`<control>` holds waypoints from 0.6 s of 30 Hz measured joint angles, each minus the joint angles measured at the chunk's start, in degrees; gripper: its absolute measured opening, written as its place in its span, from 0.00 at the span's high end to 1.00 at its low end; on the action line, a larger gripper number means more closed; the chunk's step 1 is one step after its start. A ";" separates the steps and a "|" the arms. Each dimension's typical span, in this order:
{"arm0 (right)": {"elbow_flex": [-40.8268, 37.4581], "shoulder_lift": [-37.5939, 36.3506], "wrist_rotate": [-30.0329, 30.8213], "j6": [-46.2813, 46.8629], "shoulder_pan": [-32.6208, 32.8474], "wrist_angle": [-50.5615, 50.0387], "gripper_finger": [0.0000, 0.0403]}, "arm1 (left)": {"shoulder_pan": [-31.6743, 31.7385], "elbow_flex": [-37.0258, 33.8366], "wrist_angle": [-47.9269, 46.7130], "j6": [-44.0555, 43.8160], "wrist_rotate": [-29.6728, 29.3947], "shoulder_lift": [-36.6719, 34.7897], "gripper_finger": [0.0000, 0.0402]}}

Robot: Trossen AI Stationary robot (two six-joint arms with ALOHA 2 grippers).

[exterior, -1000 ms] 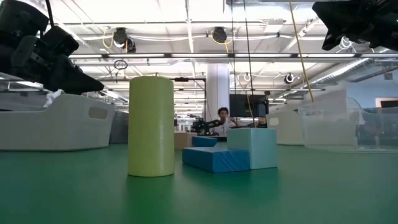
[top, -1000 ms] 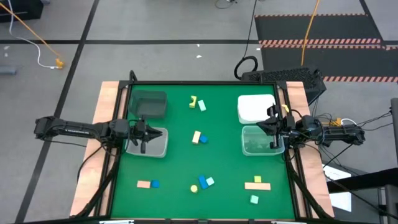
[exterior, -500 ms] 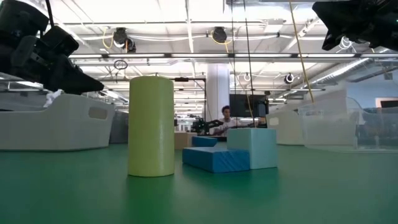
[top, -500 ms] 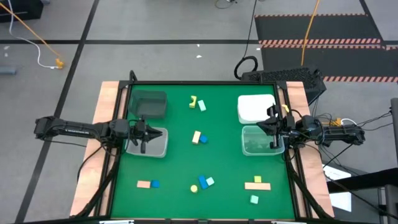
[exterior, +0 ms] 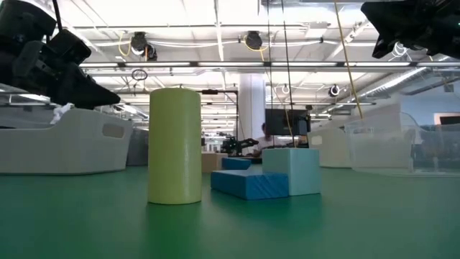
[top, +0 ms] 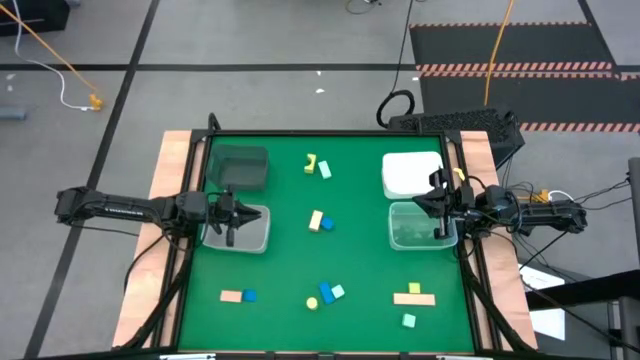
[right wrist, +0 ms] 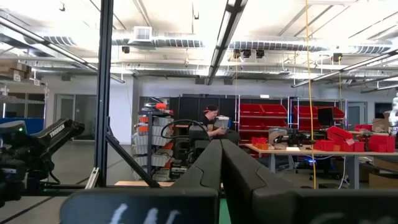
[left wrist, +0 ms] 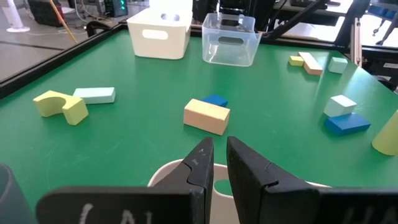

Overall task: Sort & place blocks by color
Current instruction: Put the yellow arch block into the black transparent bin

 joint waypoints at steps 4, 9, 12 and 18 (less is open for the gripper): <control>0.00 0.01 0.00 0.00 0.01 0.00 1.00 | 0.00 0.00 0.24 0.02 -0.01 0.00 0.88; 0.00 -0.01 0.00 0.00 0.00 -0.01 1.00 | 0.01 0.00 2.69 0.08 -0.17 0.00 0.88; 0.00 0.01 0.00 0.00 0.01 0.00 1.00 | 0.04 0.02 3.56 0.19 -1.56 0.00 0.88; -0.01 -0.01 0.00 0.00 0.00 -0.02 1.00 | 0.04 -0.01 5.69 0.21 -6.36 0.02 0.88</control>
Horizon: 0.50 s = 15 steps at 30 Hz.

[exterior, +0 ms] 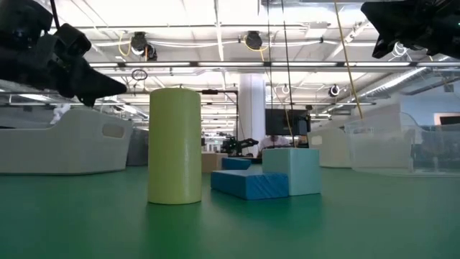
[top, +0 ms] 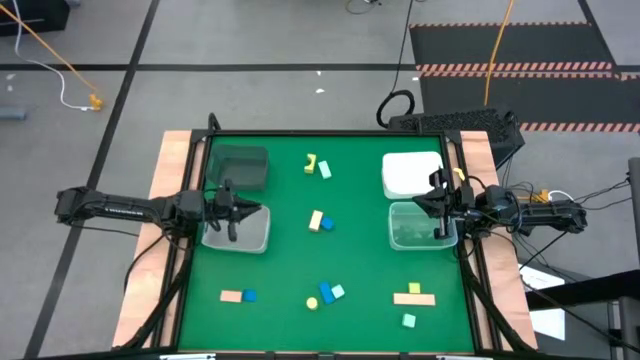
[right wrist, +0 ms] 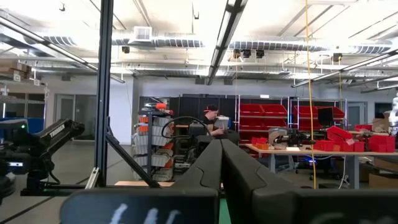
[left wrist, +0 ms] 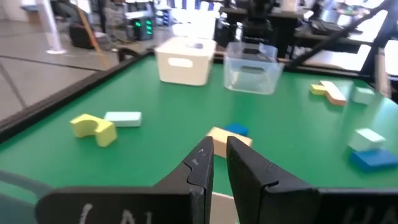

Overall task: Sort & place blocks by color
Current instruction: Put the yellow arch block into the black transparent bin

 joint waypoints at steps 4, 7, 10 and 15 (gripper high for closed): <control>0.01 0.00 0.00 0.00 0.01 0.00 1.00 | 0.00 0.02 0.28 -2.43 -0.63 0.00 0.88; 0.01 0.01 0.00 0.00 -0.01 0.01 1.00 | 0.00 0.01 0.55 -4.05 -0.64 -0.02 0.88; 0.00 0.00 0.00 0.00 -0.01 0.02 1.00 | 0.00 0.00 0.50 -4.65 -1.15 0.00 0.88; 0.00 0.00 0.00 0.00 -0.01 0.01 1.00 | 0.00 0.00 1.92 -5.41 -2.54 -0.02 0.88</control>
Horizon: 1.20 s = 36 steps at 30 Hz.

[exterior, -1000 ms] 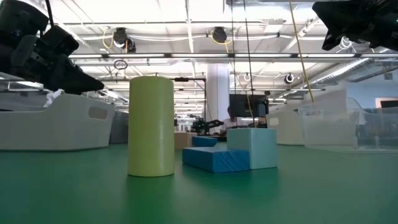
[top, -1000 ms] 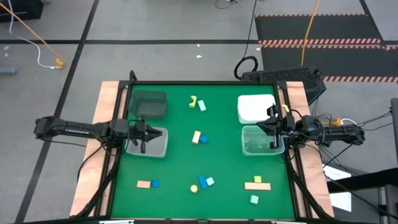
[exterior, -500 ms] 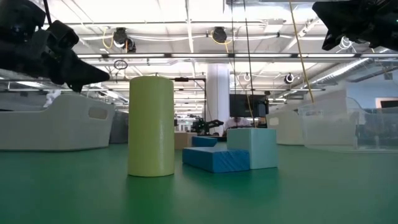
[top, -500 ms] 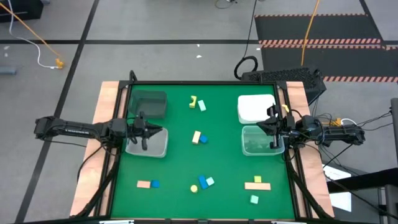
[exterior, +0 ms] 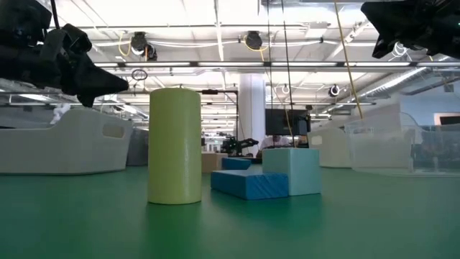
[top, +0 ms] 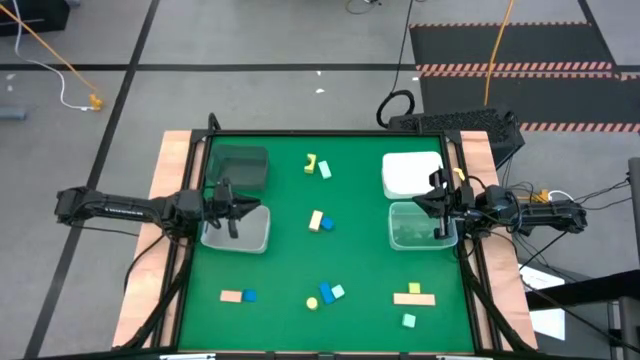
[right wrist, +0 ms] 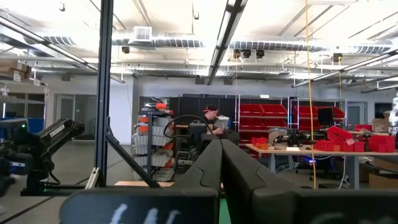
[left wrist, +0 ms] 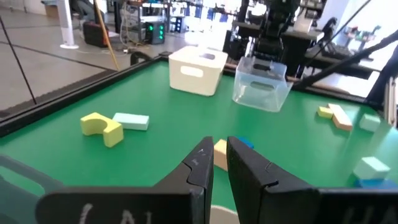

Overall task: Sort & place blocks by color
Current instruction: Put the yellow arch block into the black transparent bin

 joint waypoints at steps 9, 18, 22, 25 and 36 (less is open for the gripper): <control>0.01 0.01 0.00 0.00 0.01 0.01 1.00 | 0.00 0.00 0.07 -2.17 -0.02 0.02 0.88; 0.01 0.00 0.00 0.00 0.02 -0.01 1.00 | 0.00 0.00 0.52 -2.30 -0.92 0.02 0.88; 0.01 0.01 0.00 0.00 0.02 0.02 1.00 | 0.04 0.01 0.51 -2.29 -1.39 0.02 0.88; -0.01 0.02 0.00 0.00 0.02 0.02 1.00 | 0.07 0.02 0.36 -2.61 -3.04 0.02 0.88; -0.01 0.00 0.00 0.00 0.01 0.02 1.00 | 0.00 0.01 1.62 -3.23 -3.06 0.02 0.88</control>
